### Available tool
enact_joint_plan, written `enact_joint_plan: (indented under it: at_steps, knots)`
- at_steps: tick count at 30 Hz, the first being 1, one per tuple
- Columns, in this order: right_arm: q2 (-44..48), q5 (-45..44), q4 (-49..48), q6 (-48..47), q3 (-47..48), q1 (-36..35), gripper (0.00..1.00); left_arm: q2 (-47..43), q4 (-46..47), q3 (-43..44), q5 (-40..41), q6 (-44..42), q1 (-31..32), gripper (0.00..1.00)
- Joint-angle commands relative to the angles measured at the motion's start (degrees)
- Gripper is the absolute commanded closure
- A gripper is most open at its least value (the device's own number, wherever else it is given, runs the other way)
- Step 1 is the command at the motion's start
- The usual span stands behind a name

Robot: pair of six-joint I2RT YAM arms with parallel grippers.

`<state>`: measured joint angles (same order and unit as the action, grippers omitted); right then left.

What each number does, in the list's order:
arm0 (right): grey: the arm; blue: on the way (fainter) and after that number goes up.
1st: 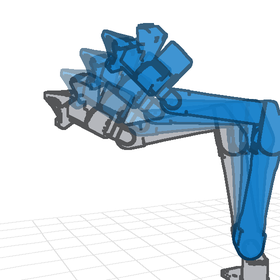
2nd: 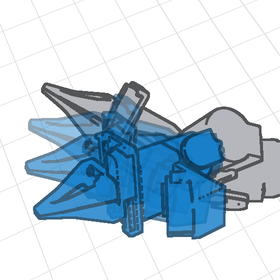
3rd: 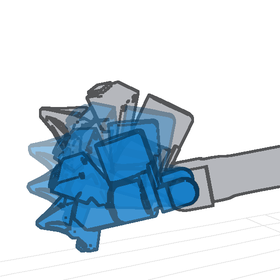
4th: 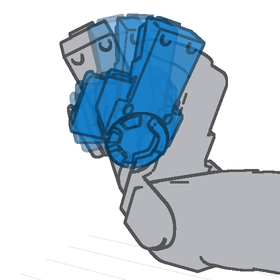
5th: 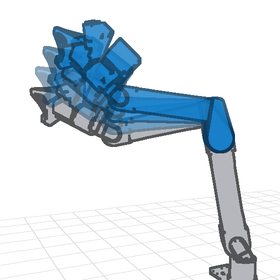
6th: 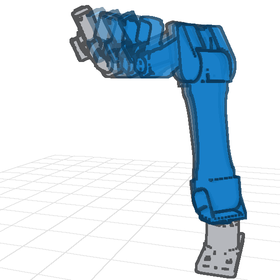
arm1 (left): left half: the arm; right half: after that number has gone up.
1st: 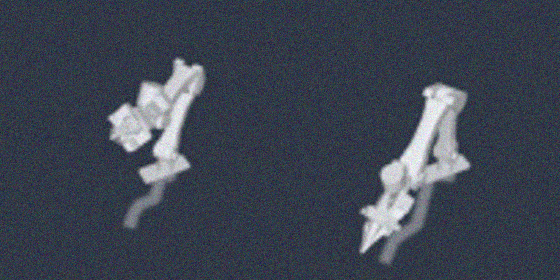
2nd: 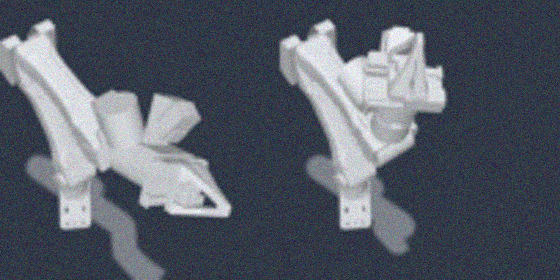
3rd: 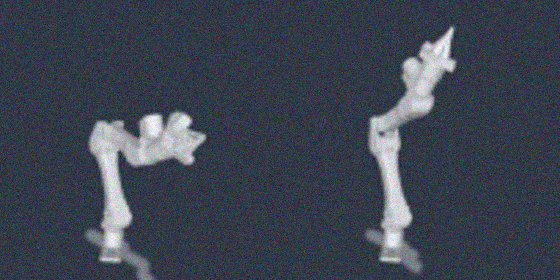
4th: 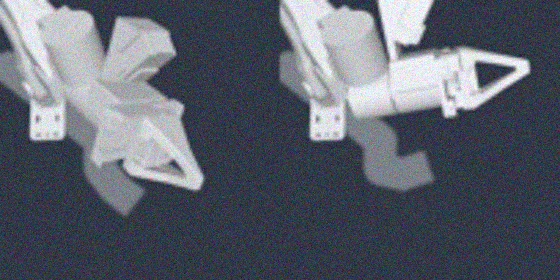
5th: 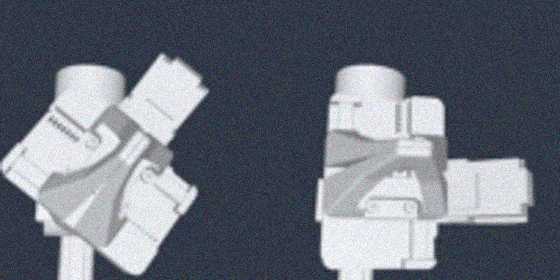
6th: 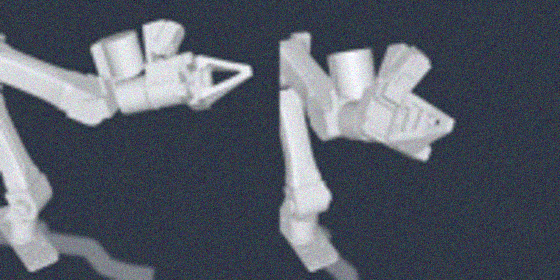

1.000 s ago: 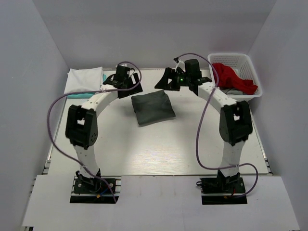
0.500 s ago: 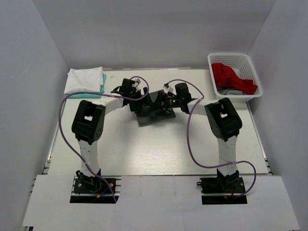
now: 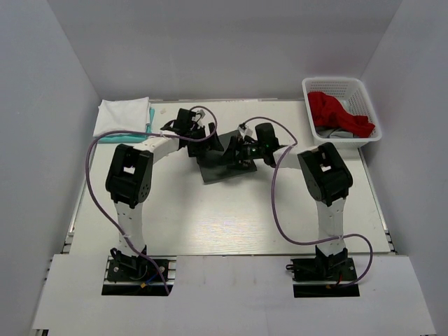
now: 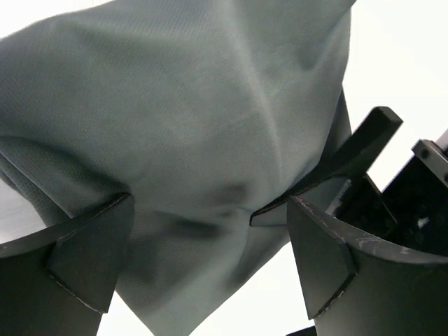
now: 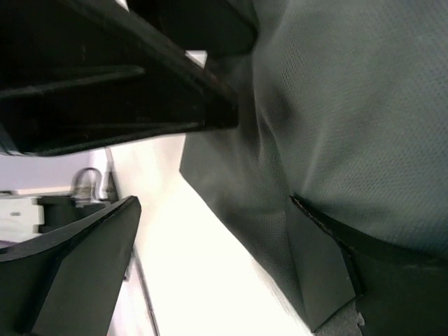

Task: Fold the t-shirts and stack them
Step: Smooth out wrinkles on the folded tshirt, then put the neatly folded tshirt into the corner of the board with the left arm

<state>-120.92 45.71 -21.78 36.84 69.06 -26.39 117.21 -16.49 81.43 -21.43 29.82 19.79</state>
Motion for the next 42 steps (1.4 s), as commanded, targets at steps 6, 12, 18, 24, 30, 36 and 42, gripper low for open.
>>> enact_joint_plan:
  at_steps: [6, 12, 18, 24, 30, 36, 42]
  knots:
    - [20.2, -13.3, 11.1, -13.5, 2.8, -0.8, 0.1, -10.6, -8.3, 5.5, 7.4, -3.8, 0.9, 0.0]
    - [38.8, -33.7, 9.7, -16.2, -14.2, -1.3, 0.1, -16.0, -13.5, -1.3, 17.2, 0.4, 0.9, 0.0]
    - [47.8, -58.2, 14.4, -13.5, -20.7, -0.4, 0.1, -15.4, -14.8, -5.1, 22.8, 4.5, 0.9, 0.0]
    - [48.7, -67.2, 23.3, -8.6, -18.5, -0.1, 0.1, -10.5, -10.8, -5.6, 22.1, 6.9, 0.9, 0.0]
    - [49.9, -68.3, 25.0, -8.5, -19.6, 0.0, 0.1, -2.5, -9.2, -1.0, 20.5, 7.5, 0.9, 0.0]
    - [50.5, -71.7, 25.1, -8.5, -21.0, 0.4, 0.1, 4.1, -10.0, 3.9, 20.5, 6.5, 2.9, 0.1]
    - [51.0, -74.5, 25.4, -8.1, -21.5, 1.1, 0.1, 8.1, -17.0, 7.8, 25.8, 4.8, 6.2, 0.36]
